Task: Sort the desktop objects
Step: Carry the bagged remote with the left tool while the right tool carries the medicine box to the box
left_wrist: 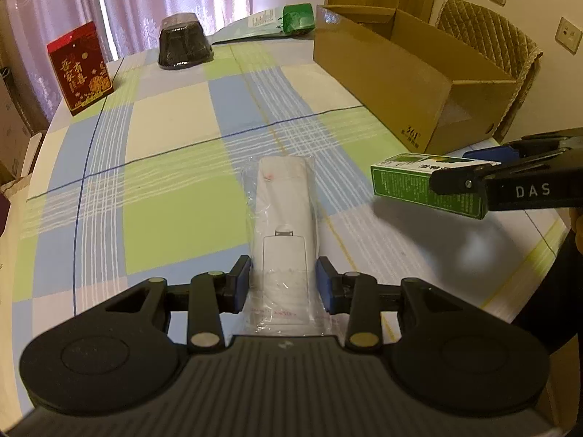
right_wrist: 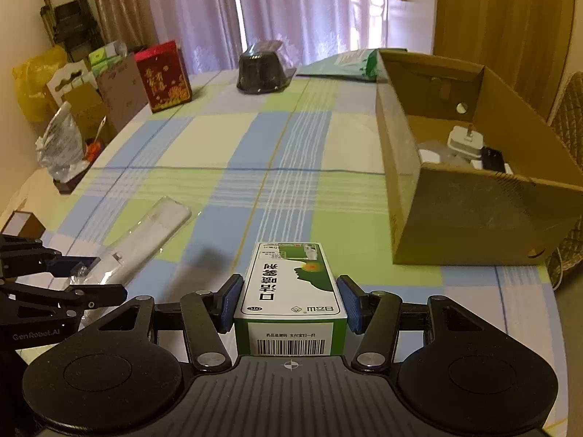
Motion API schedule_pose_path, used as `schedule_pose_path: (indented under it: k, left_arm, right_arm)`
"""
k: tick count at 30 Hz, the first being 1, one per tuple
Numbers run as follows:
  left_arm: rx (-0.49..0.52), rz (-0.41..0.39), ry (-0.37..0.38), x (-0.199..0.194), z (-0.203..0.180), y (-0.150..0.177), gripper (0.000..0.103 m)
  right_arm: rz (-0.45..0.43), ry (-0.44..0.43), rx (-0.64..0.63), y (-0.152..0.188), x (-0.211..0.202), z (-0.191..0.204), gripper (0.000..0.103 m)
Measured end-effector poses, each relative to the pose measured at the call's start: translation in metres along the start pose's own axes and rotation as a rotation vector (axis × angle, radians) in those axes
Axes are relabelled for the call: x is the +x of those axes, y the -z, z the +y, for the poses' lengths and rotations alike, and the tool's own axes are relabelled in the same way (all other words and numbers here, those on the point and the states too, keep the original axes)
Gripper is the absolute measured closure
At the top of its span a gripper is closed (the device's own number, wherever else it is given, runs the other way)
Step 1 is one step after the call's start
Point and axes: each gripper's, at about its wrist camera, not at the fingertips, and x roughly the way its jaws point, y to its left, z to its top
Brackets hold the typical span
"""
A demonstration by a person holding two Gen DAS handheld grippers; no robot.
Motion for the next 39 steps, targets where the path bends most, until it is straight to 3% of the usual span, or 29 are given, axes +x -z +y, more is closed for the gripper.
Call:
schedule_pose_path:
  k: [6, 10, 16, 22, 30, 39]
  left_arm:
    - [0.026, -0.036, 0.020, -0.004, -0.014, -0.027, 0.070]
    - [0.060, -0.082, 0.052, -0.003, -0.035, -0.059, 0.070]
    - [0.109, -0.169, 0.119, 0.002, -0.079, -0.119, 0.070]
    - [0.140, -0.172, 0.151, 0.024, -0.105, -0.155, 0.070]
    - [0.182, -0.176, 0.195, 0.053, -0.140, -0.204, 0.070]
    - [0.175, -0.114, 0.232, 0.102, -0.167, -0.237, 0.070]
  right_arm:
    - [-0.090, 0.026, 0.031, -0.016, -0.028, -0.020, 0.048]
    - [-0.173, 0.061, 0.053, -0.037, -0.052, -0.044, 0.048]
    - [-0.268, 0.033, 0.078, -0.068, -0.077, -0.072, 0.048]
    - [-0.330, 0.065, 0.098, -0.080, -0.088, -0.104, 0.048]
    - [-0.309, 0.171, 0.080, -0.092, -0.049, -0.162, 0.048]
    - [-0.257, 0.199, 0.136, -0.097, -0.010, -0.206, 0.048]
